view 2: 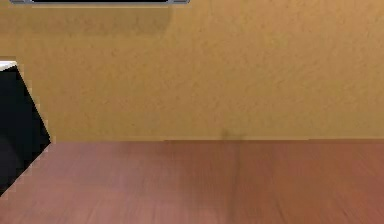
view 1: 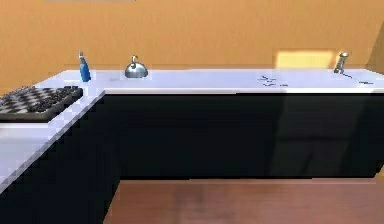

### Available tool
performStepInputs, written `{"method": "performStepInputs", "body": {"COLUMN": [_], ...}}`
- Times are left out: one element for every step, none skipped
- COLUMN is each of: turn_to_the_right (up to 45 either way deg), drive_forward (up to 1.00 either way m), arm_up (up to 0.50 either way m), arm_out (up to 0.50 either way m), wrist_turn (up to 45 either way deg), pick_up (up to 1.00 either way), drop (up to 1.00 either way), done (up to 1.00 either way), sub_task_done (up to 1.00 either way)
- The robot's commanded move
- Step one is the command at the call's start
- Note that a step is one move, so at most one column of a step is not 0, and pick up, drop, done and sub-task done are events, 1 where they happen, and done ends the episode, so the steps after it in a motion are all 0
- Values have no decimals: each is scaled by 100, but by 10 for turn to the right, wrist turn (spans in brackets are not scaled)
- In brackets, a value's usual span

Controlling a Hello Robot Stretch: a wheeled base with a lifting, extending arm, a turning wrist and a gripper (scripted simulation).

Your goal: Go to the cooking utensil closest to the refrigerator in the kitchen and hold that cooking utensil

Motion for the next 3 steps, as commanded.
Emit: {"method": "performStepInputs", "body": {"turn_to_the_right": [0, 450, 420], "drive_forward": [85, 0, 0], "arm_up": [0, 0, 0], "arm_out": [0, 0, 0], "wrist_turn": [0, 0, 0], "pick_up": [0, 0, 0], "drop": [0, 0, 0], "done": [0, 0, 0], "sub_task_done": [0, 0, 0]}}
